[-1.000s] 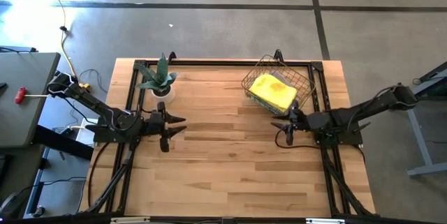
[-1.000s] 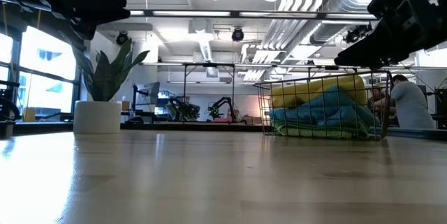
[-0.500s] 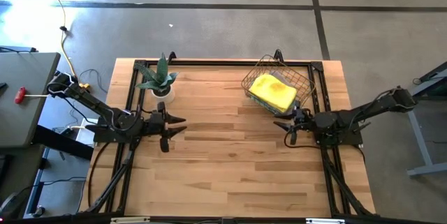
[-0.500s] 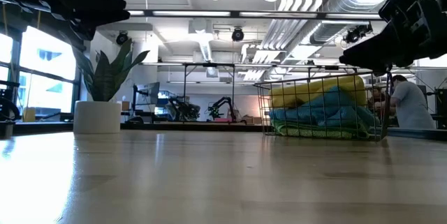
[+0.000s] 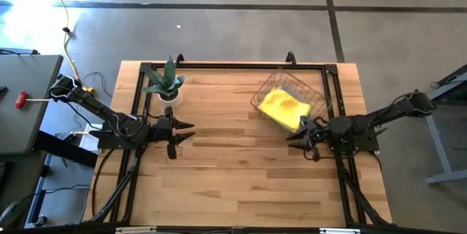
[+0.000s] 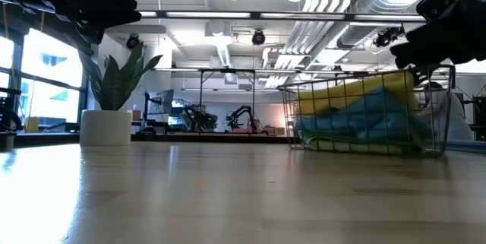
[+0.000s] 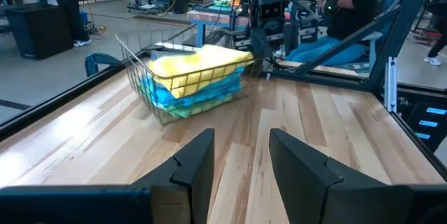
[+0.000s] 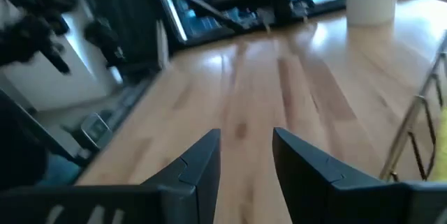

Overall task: Fold microfiber towels
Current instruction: Return to Home Position

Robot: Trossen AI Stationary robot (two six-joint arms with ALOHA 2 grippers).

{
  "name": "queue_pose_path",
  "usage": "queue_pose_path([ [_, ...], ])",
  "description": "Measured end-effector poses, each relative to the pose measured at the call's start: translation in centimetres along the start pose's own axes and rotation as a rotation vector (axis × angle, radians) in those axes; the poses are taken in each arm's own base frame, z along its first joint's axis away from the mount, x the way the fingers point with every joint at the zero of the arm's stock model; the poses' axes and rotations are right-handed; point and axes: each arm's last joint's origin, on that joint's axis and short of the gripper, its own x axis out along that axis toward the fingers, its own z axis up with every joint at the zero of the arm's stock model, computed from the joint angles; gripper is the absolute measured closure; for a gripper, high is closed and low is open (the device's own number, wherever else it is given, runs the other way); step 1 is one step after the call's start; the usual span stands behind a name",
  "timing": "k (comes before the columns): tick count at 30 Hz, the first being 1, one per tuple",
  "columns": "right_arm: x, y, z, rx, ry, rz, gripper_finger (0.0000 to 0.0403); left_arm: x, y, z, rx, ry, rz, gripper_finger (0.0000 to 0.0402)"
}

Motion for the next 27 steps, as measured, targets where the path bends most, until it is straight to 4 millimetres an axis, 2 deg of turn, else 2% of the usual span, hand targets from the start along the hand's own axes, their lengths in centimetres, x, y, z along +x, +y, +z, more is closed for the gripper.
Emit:
queue_pose_path([
  [6, 0.0, 0.2, 0.5, 0.045, -0.047, 0.023, 0.0279, -0.2, 0.1, 0.2, -0.010, -0.012, -0.003, 0.0273],
  [12, 0.0, 0.1, 0.5, 0.040, -0.060, -0.008, 0.0279, -1.2, 0.9, 1.6, -0.084, -0.100, -0.015, 0.0273],
  [17, 0.0, 0.0, 0.4, 0.044, -0.051, -0.025, 0.0279, -1.9, 2.5, 3.0, -0.155, -0.197, 0.045, 0.0273],
  [27, 0.0, -0.1, 0.1, 0.042, -0.020, -0.035, 0.0279, -3.4, 6.6, 5.0, -0.253, -0.403, 0.295, 0.0273],
])
